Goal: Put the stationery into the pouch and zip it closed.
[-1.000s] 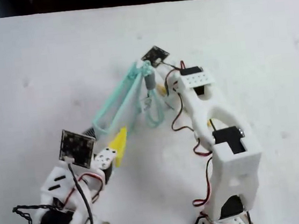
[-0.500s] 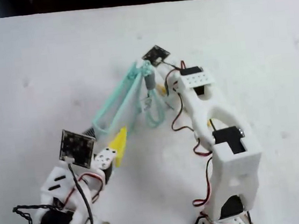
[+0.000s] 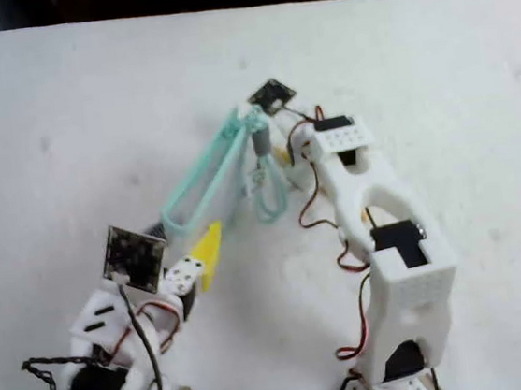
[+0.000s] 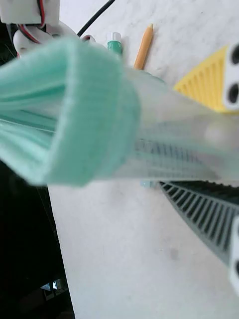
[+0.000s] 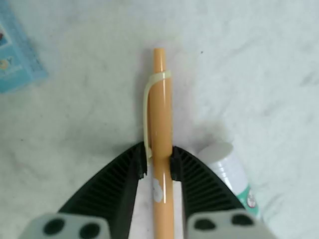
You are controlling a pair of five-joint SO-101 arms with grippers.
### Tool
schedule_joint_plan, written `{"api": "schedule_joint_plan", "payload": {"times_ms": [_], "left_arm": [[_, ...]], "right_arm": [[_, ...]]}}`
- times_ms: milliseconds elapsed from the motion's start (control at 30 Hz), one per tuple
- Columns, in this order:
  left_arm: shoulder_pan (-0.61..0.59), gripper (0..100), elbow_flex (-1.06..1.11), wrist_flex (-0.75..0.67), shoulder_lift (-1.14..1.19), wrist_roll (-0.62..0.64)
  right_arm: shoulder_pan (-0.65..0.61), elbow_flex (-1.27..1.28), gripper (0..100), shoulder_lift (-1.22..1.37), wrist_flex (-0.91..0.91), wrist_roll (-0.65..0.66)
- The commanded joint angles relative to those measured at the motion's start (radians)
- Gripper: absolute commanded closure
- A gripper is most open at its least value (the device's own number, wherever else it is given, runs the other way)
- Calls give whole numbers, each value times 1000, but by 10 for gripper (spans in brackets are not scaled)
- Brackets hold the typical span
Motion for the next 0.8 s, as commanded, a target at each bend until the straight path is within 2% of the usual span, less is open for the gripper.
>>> {"api": "schedule_joint_plan", "payload": {"times_ms": [0, 133, 367, 433, 567, 767], "left_arm": [[5, 812, -5, 3, 4, 6], [5, 812, -5, 3, 4, 6], [5, 812, -5, 3, 4, 6], [5, 812, -5, 3, 4, 6], [5, 812, -5, 3, 4, 6], [5, 812, -5, 3, 4, 6]], "right_arm": [[-1, 23, 981, -35, -1, -9], [-4, 213, 981, -176, -153, -8], [-1, 761, 981, -575, -687, -12], [1, 862, 981, -648, -788, -14], [-4, 924, 981, -713, -820, -26], [31, 927, 981, -796, -811, -209]]}}
